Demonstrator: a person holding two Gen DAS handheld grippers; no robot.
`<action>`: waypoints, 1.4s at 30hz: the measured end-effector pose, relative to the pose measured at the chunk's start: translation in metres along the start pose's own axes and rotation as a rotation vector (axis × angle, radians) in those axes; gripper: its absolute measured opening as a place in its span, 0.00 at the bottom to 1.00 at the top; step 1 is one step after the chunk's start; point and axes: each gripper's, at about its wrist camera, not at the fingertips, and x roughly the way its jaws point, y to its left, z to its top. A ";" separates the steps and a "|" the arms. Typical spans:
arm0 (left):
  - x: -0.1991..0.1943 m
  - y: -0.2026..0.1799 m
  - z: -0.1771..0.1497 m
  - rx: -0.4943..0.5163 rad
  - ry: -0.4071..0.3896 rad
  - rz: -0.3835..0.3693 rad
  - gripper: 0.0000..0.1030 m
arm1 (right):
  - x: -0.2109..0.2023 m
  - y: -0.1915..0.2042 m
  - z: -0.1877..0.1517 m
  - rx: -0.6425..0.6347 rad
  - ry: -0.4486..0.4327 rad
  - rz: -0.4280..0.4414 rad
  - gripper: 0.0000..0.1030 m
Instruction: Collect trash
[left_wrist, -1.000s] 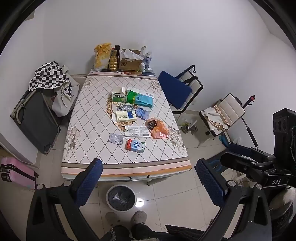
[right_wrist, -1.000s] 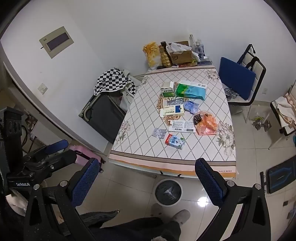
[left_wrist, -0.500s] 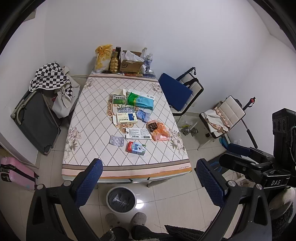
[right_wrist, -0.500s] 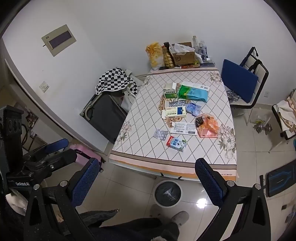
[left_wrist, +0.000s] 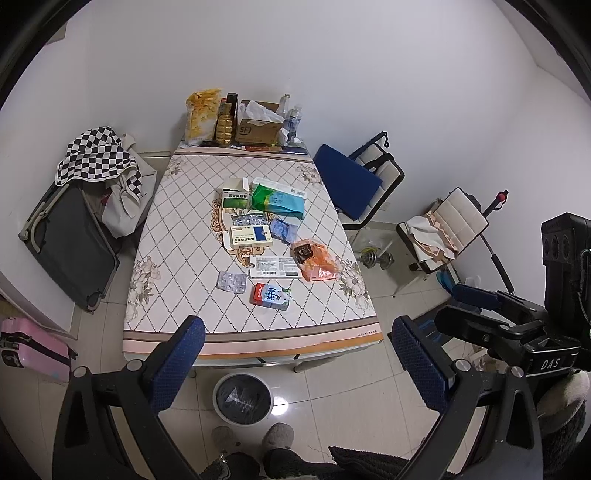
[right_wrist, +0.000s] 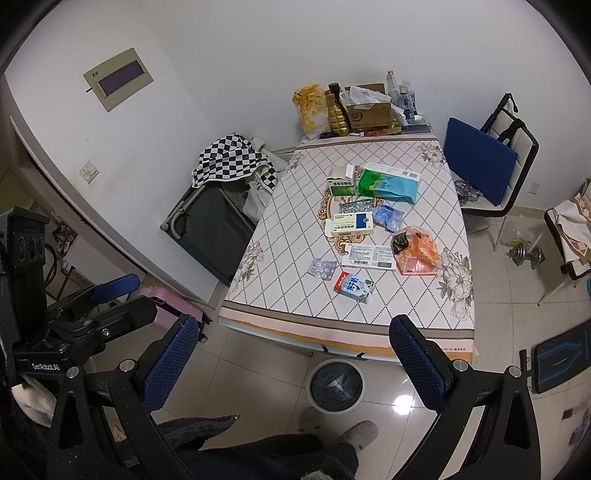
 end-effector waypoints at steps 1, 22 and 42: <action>0.000 0.000 -0.001 -0.001 -0.001 0.000 1.00 | 0.001 0.001 0.000 0.000 0.000 0.000 1.00; 0.000 -0.001 -0.001 -0.003 -0.002 0.000 1.00 | 0.002 0.002 0.000 -0.001 0.000 0.001 1.00; 0.003 -0.008 0.007 -0.001 0.001 -0.009 1.00 | 0.005 0.004 0.002 0.007 0.001 0.000 1.00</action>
